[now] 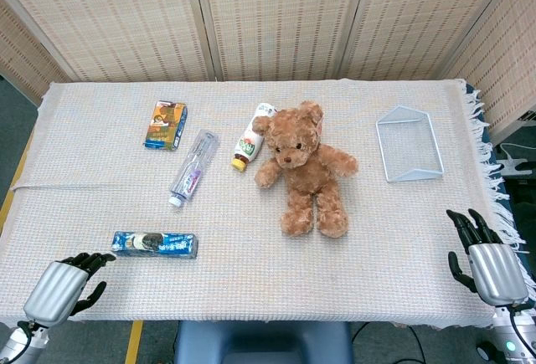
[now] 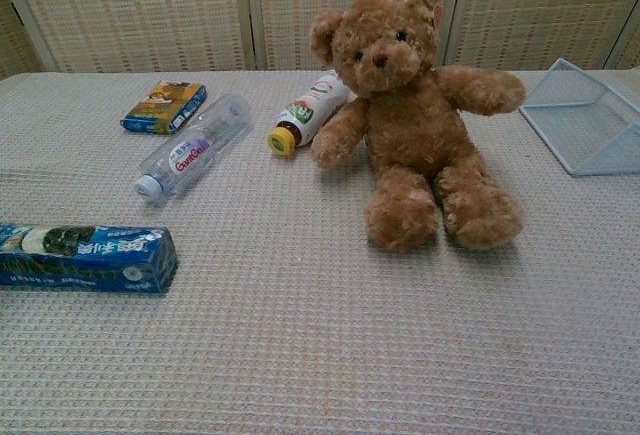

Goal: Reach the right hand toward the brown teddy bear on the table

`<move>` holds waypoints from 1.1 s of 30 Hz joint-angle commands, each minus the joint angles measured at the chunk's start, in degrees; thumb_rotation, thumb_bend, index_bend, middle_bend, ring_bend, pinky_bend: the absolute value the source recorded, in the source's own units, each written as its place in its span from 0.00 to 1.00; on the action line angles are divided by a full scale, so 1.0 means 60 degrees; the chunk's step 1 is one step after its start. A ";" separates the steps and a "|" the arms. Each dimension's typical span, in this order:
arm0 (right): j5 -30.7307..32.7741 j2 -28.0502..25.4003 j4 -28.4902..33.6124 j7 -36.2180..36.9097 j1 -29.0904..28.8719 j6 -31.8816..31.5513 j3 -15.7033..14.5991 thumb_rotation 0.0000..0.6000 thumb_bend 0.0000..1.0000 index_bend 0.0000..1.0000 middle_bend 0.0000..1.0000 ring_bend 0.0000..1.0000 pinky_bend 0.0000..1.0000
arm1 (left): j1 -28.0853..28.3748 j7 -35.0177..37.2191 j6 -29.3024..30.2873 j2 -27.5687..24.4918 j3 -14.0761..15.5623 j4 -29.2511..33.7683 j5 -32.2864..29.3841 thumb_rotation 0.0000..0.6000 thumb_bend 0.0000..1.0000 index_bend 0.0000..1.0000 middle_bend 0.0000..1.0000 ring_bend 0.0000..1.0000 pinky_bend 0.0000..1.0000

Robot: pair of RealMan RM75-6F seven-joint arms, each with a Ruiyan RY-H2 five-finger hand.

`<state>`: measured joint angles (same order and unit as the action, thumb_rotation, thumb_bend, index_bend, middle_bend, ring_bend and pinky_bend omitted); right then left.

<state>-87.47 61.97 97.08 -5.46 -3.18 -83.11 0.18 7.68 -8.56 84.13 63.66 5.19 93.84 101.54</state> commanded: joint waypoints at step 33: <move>0.0151 0.4890 -0.5683 0.0651 -0.3380 0.0966 0.2332 1.00 0.21 0.31 0.11 0.02 0.29 | 0.0016 0.0247 -0.0005 -0.0079 0.0040 -0.0025 -0.0063 1.00 0.38 0.32 0.42 0.42 0.67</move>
<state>-87.52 89.42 64.94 -0.28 -21.68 -79.26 13.03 7.78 -7.06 84.15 63.22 5.39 93.65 101.18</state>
